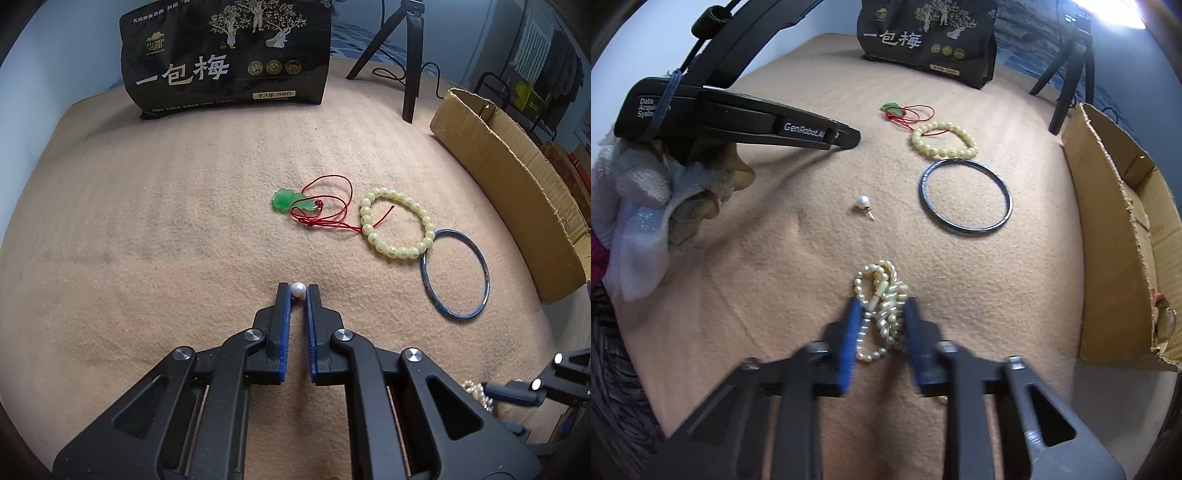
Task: Organize jewelry
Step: 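Close the left tool on the pearl earring while the right tool grasps the pearl necklace, then carry the pearl earring and pearl necklace over the cardboard box with both tools, then open both tools to release the earring and necklace into the box, then move the left tool to the cream bead bracelet while the right tool approaches the blue bangle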
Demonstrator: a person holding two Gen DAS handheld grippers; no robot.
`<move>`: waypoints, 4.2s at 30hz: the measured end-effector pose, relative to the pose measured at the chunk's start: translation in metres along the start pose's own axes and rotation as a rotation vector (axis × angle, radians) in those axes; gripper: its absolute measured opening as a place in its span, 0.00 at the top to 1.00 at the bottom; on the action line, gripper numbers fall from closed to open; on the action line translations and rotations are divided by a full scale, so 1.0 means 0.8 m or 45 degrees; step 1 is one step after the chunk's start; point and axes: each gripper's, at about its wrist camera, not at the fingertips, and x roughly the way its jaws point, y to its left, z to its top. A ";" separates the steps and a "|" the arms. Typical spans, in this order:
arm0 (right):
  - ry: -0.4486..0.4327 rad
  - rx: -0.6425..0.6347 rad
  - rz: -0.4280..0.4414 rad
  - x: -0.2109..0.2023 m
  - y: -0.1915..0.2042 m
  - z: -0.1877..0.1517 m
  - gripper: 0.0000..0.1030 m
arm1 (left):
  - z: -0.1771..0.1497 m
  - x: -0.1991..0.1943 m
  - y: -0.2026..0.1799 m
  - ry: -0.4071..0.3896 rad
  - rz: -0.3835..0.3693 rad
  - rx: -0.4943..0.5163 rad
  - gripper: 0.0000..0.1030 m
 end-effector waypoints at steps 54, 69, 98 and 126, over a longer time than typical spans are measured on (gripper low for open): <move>-0.462 0.531 -0.279 -0.178 -0.208 -0.003 0.92 | 0.048 -0.129 -0.139 -0.253 -0.327 -0.018 0.94; -0.492 0.686 -0.263 -0.161 -0.262 0.002 0.92 | 0.057 -0.102 -0.233 -0.215 -0.447 0.038 0.94; -0.491 0.779 -0.318 -0.153 -0.284 0.010 0.42 | 0.054 -0.069 -0.263 -0.139 -0.409 0.090 0.62; -0.550 0.628 -0.311 -0.194 -0.217 0.029 0.42 | 0.056 -0.112 -0.147 -0.224 -0.232 0.018 0.62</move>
